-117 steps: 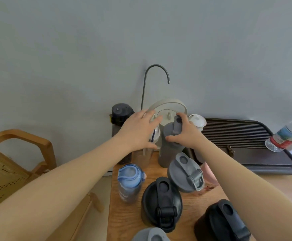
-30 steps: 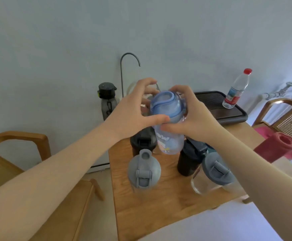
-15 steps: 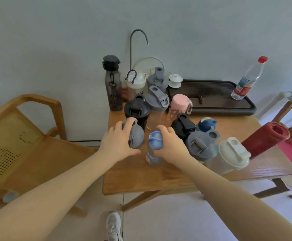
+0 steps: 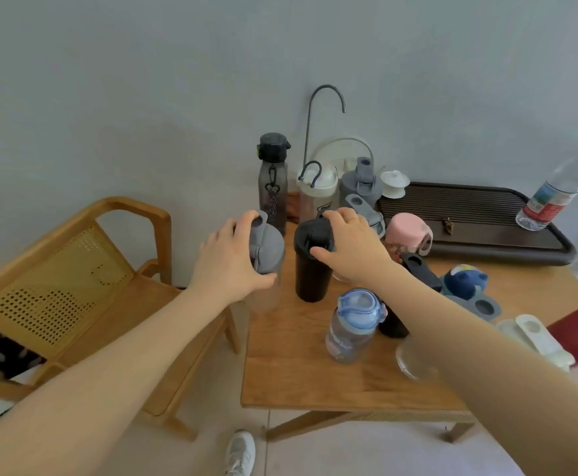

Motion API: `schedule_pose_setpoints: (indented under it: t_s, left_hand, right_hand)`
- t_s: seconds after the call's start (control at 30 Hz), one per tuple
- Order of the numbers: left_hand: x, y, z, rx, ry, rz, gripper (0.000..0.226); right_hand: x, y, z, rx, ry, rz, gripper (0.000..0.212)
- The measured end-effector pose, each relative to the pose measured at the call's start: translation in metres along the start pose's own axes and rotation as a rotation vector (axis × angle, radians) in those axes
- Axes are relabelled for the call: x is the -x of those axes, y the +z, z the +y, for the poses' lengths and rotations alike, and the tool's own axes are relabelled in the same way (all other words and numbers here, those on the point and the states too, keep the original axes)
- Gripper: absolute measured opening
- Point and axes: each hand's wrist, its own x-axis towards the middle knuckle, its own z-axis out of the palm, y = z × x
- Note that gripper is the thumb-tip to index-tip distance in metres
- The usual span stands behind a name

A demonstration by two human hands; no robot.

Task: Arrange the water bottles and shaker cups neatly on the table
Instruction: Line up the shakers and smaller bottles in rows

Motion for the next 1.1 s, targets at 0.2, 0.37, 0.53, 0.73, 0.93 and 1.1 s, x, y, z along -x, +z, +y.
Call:
schedule_pose_setpoints:
  t_s: [0.2, 0.37, 0.53, 0.73, 0.93, 1.1]
  left_hand:
    - [-0.065, 0.026, -0.029, 0.02, 0.006, -0.157, 0.092]
    - [-0.106, 0.051, -0.03, 0.075, 0.063, -0.202, 0.087]
    - [-0.127, 0.062, -0.031, 0.087, 0.117, -0.215, 0.089]
    - [-0.136, 0.054, -0.059, 0.108, 0.215, -0.408, 0.095]
    - [-0.148, 0.052, -0.066, 0.119, 0.283, -0.352, 0.091]
    - [-0.149, 0.052, -0.068, 0.181, 0.291, -0.406, 0.09]
  right_hand:
    - [-0.048, 0.007, -0.009, 0.231, 0.117, -0.205, 0.108]
    - [-0.061, 0.014, -0.015, 0.282, 0.137, -0.36, 0.12]
    - [-0.071, 0.019, -0.015, 0.322, 0.134, -0.308, 0.11]
    - [-0.087, 0.021, -0.014, 0.267, 0.175, -0.238, 0.104]
    - [-0.091, 0.022, -0.015, 0.257, 0.147, -0.222, 0.112]
    - [-0.084, -0.016, 0.034, 0.131, 0.094, -0.128, 0.084]
